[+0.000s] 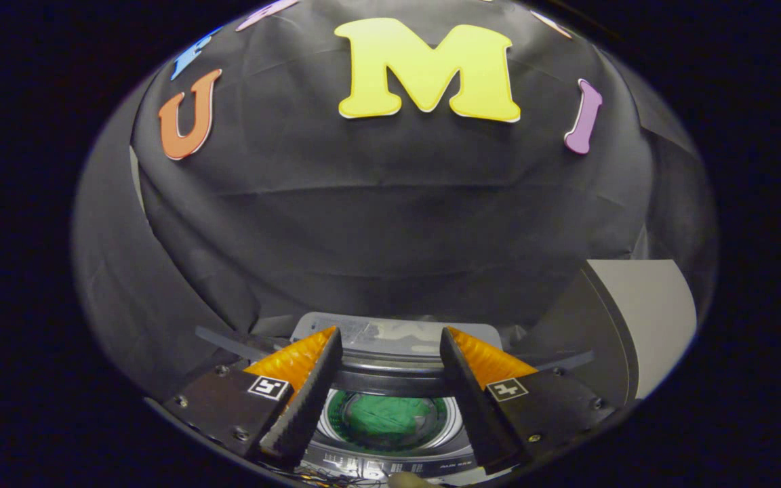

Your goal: Put the clothes into the washing machine and then close the washing machine lid.

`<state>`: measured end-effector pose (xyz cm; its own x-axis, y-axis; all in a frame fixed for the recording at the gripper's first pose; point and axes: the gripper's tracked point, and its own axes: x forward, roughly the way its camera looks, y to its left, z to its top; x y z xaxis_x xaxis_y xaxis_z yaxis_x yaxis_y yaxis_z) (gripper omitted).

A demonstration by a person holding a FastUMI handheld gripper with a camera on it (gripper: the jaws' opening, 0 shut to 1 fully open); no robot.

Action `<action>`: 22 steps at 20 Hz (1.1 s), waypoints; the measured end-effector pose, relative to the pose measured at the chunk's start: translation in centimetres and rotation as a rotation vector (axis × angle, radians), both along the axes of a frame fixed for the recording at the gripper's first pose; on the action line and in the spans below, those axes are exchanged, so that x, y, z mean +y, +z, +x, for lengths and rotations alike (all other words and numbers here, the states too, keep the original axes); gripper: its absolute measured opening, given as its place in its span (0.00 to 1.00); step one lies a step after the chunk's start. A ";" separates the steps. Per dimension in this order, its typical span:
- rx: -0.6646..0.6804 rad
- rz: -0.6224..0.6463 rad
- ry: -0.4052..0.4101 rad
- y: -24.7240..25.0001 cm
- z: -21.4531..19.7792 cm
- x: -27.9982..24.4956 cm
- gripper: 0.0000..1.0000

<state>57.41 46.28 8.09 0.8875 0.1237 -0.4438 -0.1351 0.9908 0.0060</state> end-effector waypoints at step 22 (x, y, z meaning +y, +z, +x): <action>0.053 -0.017 0.055 -3.2 -8.6 -2.3 0.91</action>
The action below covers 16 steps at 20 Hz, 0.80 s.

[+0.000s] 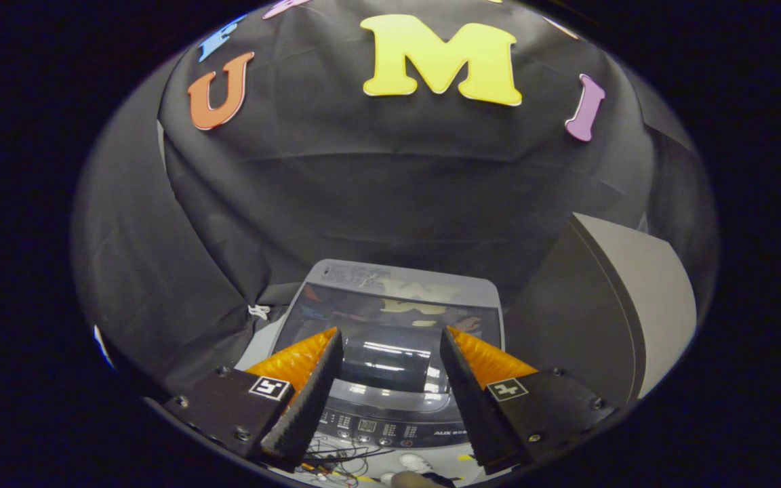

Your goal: Put the clothes into the washing machine and then close the washing machine lid.

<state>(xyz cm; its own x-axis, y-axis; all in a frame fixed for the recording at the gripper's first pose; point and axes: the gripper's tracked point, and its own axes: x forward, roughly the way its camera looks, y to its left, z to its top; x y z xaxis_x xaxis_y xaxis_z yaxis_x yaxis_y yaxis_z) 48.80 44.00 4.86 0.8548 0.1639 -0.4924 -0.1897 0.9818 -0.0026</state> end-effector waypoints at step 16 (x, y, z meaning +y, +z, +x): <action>-0.507 0.088 0.022 13.9 -18.7 -20.6 1.00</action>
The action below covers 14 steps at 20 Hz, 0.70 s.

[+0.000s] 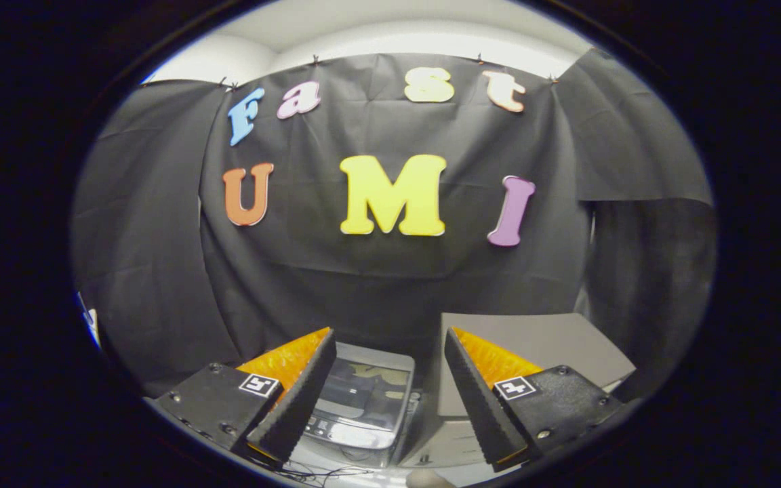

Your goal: Put the clothes into the washing machine and then close the washing machine lid.

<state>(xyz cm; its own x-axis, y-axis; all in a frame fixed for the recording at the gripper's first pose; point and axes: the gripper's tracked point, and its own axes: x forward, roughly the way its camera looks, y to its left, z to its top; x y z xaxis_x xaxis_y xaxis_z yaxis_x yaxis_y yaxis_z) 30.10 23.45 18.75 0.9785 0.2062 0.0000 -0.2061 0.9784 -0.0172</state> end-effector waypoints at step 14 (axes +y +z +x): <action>0.058 0.089 -0.129 -14.6 -14.1 -22.1 1.00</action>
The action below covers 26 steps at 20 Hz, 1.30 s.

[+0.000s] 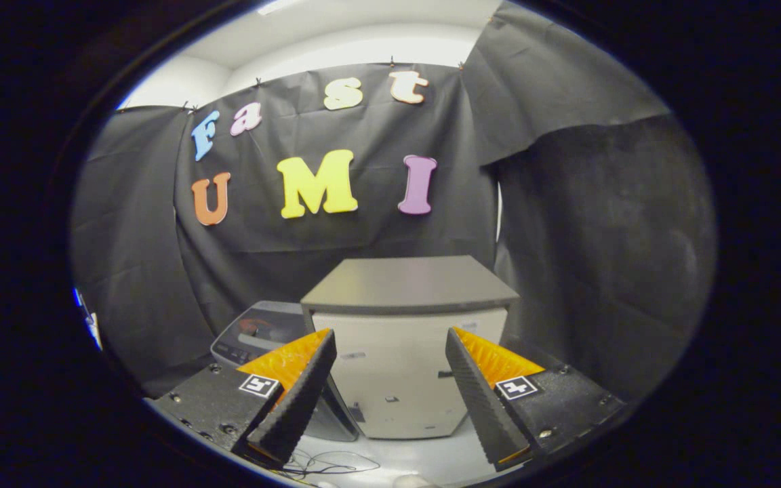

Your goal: Put the clothes into the washing machine and then close the washing machine lid.

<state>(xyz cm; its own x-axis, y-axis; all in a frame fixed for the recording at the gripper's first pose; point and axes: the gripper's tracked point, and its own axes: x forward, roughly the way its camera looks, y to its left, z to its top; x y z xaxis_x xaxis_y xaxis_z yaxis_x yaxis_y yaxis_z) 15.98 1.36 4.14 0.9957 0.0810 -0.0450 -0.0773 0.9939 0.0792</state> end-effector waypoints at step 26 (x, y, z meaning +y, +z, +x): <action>-0.015 -0.069 -0.051 -3.7 -13.0 -6.4 1.00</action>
